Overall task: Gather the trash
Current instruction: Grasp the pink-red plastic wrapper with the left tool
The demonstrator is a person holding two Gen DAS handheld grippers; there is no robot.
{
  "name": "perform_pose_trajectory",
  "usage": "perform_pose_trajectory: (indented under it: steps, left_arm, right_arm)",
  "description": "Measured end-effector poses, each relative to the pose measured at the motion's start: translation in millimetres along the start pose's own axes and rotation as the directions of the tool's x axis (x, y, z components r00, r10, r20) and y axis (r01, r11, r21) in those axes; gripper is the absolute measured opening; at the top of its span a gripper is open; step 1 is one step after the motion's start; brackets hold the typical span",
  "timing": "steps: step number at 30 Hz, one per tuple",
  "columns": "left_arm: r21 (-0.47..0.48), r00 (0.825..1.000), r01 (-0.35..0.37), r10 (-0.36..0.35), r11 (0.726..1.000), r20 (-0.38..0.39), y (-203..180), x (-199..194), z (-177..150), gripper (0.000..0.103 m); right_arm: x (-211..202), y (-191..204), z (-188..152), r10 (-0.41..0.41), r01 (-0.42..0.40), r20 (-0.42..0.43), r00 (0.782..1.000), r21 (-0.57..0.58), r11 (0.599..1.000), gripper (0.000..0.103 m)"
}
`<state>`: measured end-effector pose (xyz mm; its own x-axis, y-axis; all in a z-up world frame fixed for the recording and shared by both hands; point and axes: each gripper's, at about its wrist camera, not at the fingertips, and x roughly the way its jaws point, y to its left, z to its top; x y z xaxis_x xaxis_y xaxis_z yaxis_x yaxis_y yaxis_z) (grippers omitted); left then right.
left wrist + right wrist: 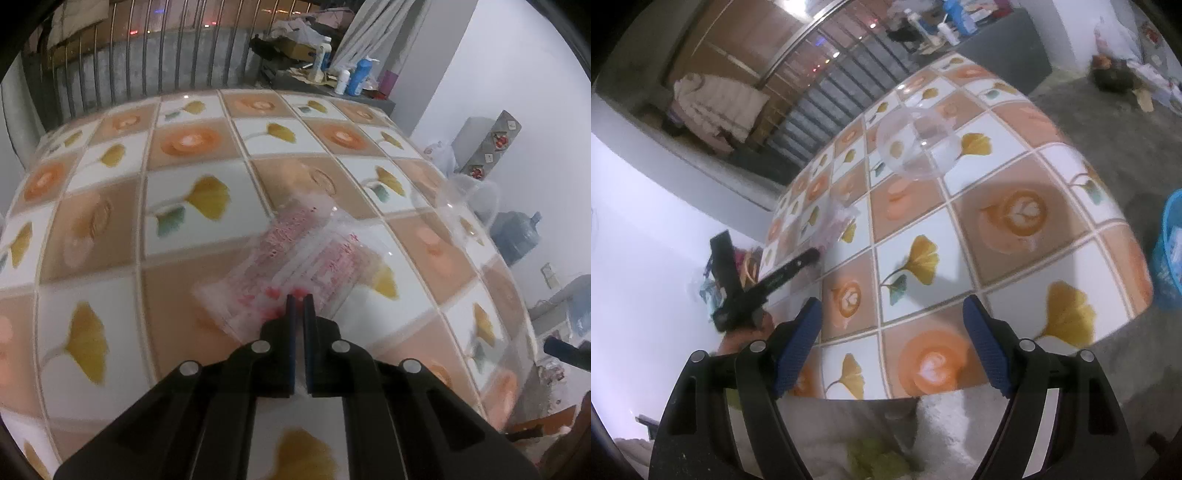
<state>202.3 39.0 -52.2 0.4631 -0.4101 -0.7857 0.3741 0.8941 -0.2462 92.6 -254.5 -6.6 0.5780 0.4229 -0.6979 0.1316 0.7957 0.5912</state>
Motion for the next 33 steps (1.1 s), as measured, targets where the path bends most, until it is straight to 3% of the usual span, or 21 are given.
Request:
perform_pose_trajectory:
  steps: [10, 15, 17, 19, 26, 33]
  left_arm:
    - [-0.055, 0.989, 0.139, -0.141, 0.989, -0.047, -25, -27, -38, 0.004]
    - [-0.078, 0.990, 0.142, -0.141, 0.987, 0.015, -19, -50, -27, 0.009]
    - [-0.074, 0.992, 0.123, -0.120, 0.990, 0.042, -15, -55, -20, 0.023]
    - [-0.068, 0.994, 0.095, -0.092, 0.993, 0.054, -12, -55, -12, 0.029]
    - [-0.056, 1.000, -0.014, 0.013, 0.998, -0.022, 0, -17, -8, 0.030]
    - [-0.007, 0.998, 0.040, -0.040, 0.999, -0.049, -23, -18, -25, 0.030]
  right_arm:
    - [-5, -7, -6, 0.010, -0.010, 0.006, 1.000, 0.025, 1.000, 0.075]
    - [-1, -8, -7, 0.024, -0.024, -0.006, 1.000, 0.035, 0.999, 0.075]
    - [-1, -7, -7, 0.034, -0.034, -0.004, 0.999, 0.035, 0.999, 0.075]
    - [-1, -7, -7, 0.046, -0.046, -0.004, 0.999, 0.039, 0.998, 0.075]
    - [-3, -12, -10, 0.071, -0.070, -0.008, 0.997, 0.060, 0.996, 0.075]
    - [-7, -18, -13, 0.076, -0.075, -0.007, 0.997, 0.079, 0.994, 0.075]
